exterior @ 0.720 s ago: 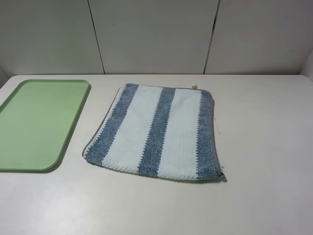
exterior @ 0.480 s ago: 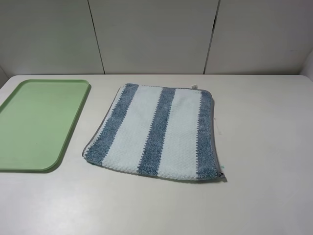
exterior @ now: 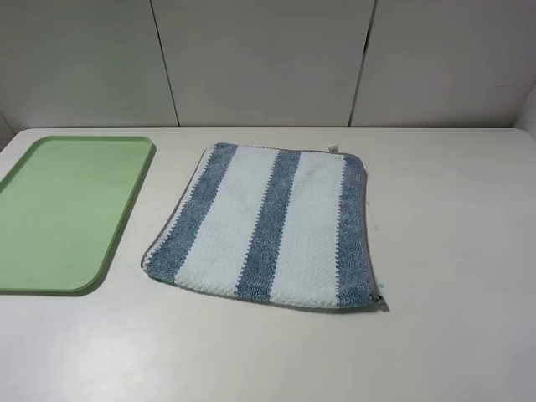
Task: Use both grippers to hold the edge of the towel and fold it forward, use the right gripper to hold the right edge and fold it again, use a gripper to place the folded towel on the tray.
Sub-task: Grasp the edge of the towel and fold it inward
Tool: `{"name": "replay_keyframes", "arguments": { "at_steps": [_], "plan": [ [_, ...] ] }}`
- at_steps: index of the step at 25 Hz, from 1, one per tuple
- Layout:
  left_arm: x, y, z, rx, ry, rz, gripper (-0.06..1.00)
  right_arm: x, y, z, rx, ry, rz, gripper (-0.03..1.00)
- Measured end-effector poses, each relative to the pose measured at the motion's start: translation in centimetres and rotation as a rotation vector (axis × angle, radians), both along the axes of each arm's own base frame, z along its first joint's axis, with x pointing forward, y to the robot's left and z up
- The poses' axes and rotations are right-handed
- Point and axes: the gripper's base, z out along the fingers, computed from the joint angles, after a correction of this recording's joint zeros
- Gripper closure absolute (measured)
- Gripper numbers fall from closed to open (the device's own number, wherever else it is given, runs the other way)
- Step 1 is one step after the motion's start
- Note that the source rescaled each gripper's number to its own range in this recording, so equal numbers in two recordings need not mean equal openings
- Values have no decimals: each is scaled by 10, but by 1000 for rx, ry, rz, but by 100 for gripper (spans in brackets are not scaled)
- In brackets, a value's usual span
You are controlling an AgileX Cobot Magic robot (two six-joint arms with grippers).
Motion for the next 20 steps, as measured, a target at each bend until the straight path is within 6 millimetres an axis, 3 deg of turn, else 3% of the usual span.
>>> {"name": "replay_keyframes", "arguments": {
  "at_steps": [20],
  "plan": [
    [0, 0, 0, 0, 0, 0, -5, 0, 0, 0, 0, 0, 0, -3]
  ]
}}
